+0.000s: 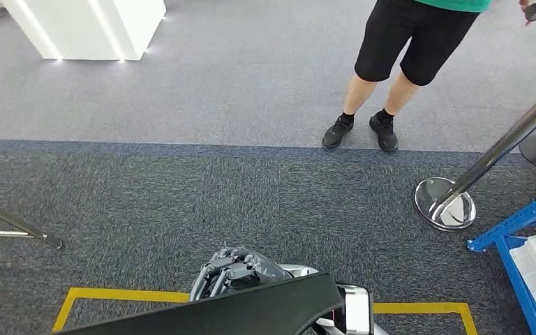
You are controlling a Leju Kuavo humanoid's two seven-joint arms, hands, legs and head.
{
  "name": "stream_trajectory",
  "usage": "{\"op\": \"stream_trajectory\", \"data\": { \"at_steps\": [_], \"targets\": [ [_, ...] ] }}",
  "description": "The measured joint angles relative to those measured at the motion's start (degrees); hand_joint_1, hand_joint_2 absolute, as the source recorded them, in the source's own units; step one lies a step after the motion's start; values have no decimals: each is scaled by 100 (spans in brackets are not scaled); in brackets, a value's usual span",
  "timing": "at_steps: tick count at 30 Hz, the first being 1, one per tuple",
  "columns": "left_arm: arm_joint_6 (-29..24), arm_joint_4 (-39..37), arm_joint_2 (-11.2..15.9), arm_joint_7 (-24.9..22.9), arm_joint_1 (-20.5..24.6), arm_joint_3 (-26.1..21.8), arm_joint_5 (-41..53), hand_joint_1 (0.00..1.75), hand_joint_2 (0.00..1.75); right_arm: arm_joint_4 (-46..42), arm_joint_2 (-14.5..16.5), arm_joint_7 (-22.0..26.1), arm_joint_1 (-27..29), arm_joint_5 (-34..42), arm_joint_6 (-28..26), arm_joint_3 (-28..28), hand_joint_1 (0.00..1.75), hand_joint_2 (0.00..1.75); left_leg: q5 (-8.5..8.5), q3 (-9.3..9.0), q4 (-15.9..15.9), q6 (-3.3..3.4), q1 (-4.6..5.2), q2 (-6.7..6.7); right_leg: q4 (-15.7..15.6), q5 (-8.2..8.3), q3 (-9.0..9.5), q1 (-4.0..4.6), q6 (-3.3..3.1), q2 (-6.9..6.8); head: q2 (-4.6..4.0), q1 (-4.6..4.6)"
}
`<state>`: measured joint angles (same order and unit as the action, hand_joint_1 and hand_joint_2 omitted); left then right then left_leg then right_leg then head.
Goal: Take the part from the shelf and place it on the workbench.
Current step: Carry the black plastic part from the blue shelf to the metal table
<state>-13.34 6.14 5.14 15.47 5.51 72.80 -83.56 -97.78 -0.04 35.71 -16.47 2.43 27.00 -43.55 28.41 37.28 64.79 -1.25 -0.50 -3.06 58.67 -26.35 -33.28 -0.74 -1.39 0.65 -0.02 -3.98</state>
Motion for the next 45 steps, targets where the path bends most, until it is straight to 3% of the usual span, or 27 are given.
{"op": "stream_trajectory", "data": {
  "at_steps": [2,3,4,6,8,9,11,12,14,16,17,18,19,21,23,25,27,29,31,33,34,36,38,40,42,43,45],
  "targets": [
    [0,1,-7,6,20,-5,0,0,175,32,8,0,0,5,1,-3,175,175,321,373,737,-43,-15,206,-3,-21,10,24,-26,-176,0,1],
    [1,1,-13,8,17,-10,0,0,175,53,7,0,0,4,2,-5,175,175,366,482,945,-56,-23,238,-2,-33,14,33,-31,-262,0,1],
    [1,1,-18,9,7,-16,0,0,175,73,7,0,1,4,2,-8,175,175,304,485,945,-61,-28,259,-1,-45,21,38,-30,-342,0,0],
    [1,0,-24,9,-9,-27,0,0,175,93,8,0,-3,4,2,-16,175,175,-59,148,301,-41,-22,376,-2,-74,56,47,-12,-481,0,0],
    [2,0,-23,4,5,-33,0,0,175,107,10,0,-13,4,2,-26,175,175,-303,-221,-409,39,34,583,-1,-108,97,74,29,-605,0,0],
    [4,0,-24,1,13,-36,0,0,175,116,11,0,-21,3,2,-31,175,175,-337,-306,-585,87,62,646,-2,-121,112,85,54,-658,0,0],
    [7,0,-26,-7,7,-44,0,0,175,140,16,0,-37,2,2,-40,175,175,-331,-305,-637,164,90,571,-14,-136,139,89,109,-758,0,0],
    [10,0,-27,-11,-8,-51,0,0,175,149,22,0,-47,1,2,-43,175,175,-343,-319,-662,191,76,511,-2,-153,152,78,144,-746,0,0],
    [17,0,-38,-10,-15,-76,0,0,175,166,37,0,-73,2,2,-49,175,175,-382,-360,-721,253,39,395,230,-312,72,56,198,-503,0,1],
    [27,0,-51,1,10,-109,0,0,175,196,37,0,-84,3,4,-51,175,175,-403,-374,-739,295,19,272,910,-649,-262,38,221,-187,0,1],
    [31,0,-54,7,20,-122,0,0,175,217,32,0,-84,3,8,-52,175,175,-406,-371,-735,304,20,200,1298,-793,-470,35,228,-124,0,1],
    [32,0,-56,9,20,-132,0,0,175,241,28,0,-83,2,11,-52,175,175,-404,-371,-729,305,20,120,1559,-840,-627,34,234,-99,0,1],
    [32,0,-59,11,14,-137,0,0,175,261,26,0,-85,2,15,-53,175,175,-400,-372,-720,302,19,38,1617,-771,-691,29,237,-88,0,1],
    [33,0,-68,11,4,-139,0,0,175,286,26,1,-93,3,18,-54,175,175,-384,-376,-687,278,13,-131,1090,-362,-503,8,230,-23,0,1],
    [34,0,-81,10,6,-139,0,0,175,305,25,2,-106,7,20,-56,175,175,-355,-354,-631,231,14,-283,370,-47,-203,-26,219,217,0,1],
    [32,0,-87,9,-7,-139,0,0,175,322,22,2,-113,14,19,-57,175,175,-339,-310,-600,157,3,-399,92,3,-94,-21,197,340,0,1],
    [20,-1,-80,4,-43,-139,0,0,175,329,22,2,-118,19,15,-58,175,175,-337,-279,-603,78,-23,-478,58,16,-79,-10,137,220,0,0],
    [-4,0,-79,-13,-65,-138,0,0,175,329,25,2,-121,20,10,-58,175,175,-220,-198,-430,20,-17,-273,9,26,-43,-26,62,86,0,-1],
    [-59,1,-72,-46,-48,-137,0,0,175,340,23,2,-115,15,3,-58,175,175,103,82,163,-26,-14,78,-15,16,-20,-17,12,-68,0,-1],
    [-125,0,-50,-78,-38,-138,0,0,175,368,15,2,-102,7,-4,-58,175,175,375,423,843,-62,-29,219,-11,-4,-15,2,-5,-235,0,-2],
    [-146,0,-40,-86,-48,-139,0,0,175,386,10,2,-97,2,-9,-58,175,175,373,484,964,-71,-33,244,-9,-16,-9,7,-3,-314,0,-2],
    [-168,0,-15,-92,-78,-143,0,0,175,411,5,2,-95,0,-19,-58,175,175,69,252,518,-63,-31,306,-7,-46,24,9,13,-459,0,-2],
    [-189,-1,14,-96,-83,-157,0,0,175,422,3,2,-98,-2,-33,-58,175,175,-242,-160,-278,2,6,545,-8,-83,75,28,48,-591,0,-1],
    [-198,-2,36,-101,-83,-187,0,0,175,423,0,2,-98,-1,-51,-58,175,175,-313,-328,-627,96,57,685,-11,-111,108,53,102,-697,0,-1],
    [-175,-3,51,-102,-116,-238,0,0,175,423,-3,2,-96,0,-66,-58,175,175,-317,-323,-643,166,67,570,-22,-129,136,60,165,-787,0,-1],
    [-159,-4,55,-100,-138,-260,0,0,175,423,-4,2,-96,-1,-71,-58,175,175,-331,-338,-671,191,53,508,4,-157,147,51,202,-729,0,1],
    [-121,-4,57,-97,-151,-288,0,0,175,426,-9,2,-97,0,-75,-58,175,175,-365,-379,-724,244,13,382,316,-357,30,30,262,-432,0,1]
  ]
}}
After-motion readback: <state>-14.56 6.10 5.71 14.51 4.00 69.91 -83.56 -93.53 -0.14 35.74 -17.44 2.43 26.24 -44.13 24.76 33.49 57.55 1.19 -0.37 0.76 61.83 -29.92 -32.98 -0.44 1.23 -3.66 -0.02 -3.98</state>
